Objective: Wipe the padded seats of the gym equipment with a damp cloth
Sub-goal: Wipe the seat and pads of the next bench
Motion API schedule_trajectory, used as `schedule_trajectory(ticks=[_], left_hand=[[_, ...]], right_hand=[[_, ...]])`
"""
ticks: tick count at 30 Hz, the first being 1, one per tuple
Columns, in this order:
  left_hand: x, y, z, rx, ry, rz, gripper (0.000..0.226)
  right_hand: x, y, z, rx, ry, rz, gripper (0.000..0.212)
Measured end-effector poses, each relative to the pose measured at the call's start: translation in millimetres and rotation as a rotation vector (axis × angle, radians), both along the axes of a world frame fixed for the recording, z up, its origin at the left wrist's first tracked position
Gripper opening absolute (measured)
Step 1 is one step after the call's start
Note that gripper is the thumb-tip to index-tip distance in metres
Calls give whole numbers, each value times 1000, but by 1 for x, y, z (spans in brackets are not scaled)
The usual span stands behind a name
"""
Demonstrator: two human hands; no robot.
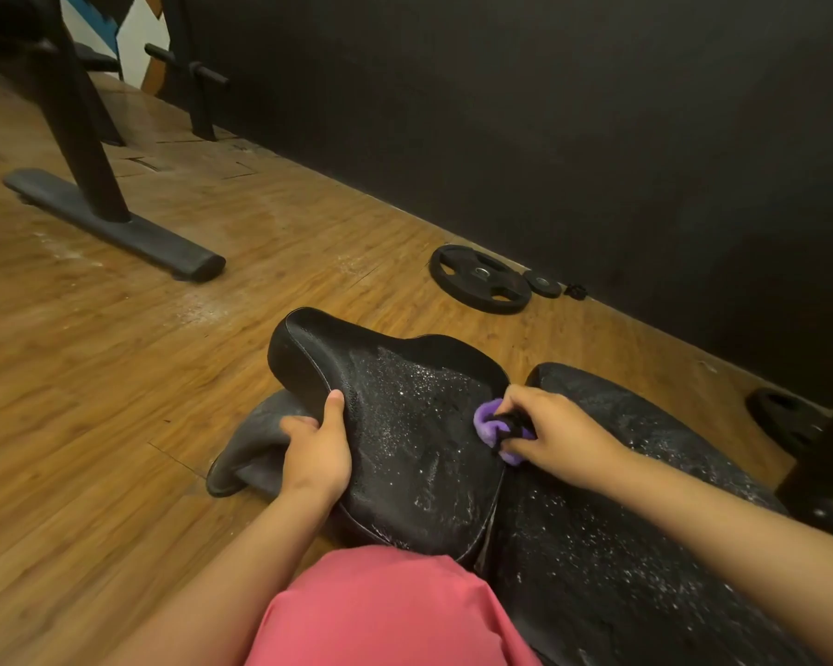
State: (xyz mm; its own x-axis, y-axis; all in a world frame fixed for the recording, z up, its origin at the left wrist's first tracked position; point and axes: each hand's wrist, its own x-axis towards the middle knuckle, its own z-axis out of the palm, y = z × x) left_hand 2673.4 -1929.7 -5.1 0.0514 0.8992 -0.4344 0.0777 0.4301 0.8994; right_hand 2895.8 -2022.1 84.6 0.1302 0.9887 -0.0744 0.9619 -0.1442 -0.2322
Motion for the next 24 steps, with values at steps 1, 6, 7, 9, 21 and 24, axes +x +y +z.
schedule_trajectory(ticks=[1,6,7,9,21,24], left_hand=[[0,0,0,2,4,-6,60],[-1,2,-4,2,-3,-11,57],[-1,3,-4,1,-4,-12,54],[-1,4,-5,5,0,-17,50],[-1,4,-5,12,16,-8,52],[-2,2,-3,19,21,-20,50]], right_hand=[[6,7,-2,20,9,-13,14],[47,54,-13,60,31,-98,20],[53,64,-14,56,28,-113,20],[58,78,-18,55,12,-152,20],[9,14,-2,2,-38,168,18],[1,4,0,-41,-31,230,18]])
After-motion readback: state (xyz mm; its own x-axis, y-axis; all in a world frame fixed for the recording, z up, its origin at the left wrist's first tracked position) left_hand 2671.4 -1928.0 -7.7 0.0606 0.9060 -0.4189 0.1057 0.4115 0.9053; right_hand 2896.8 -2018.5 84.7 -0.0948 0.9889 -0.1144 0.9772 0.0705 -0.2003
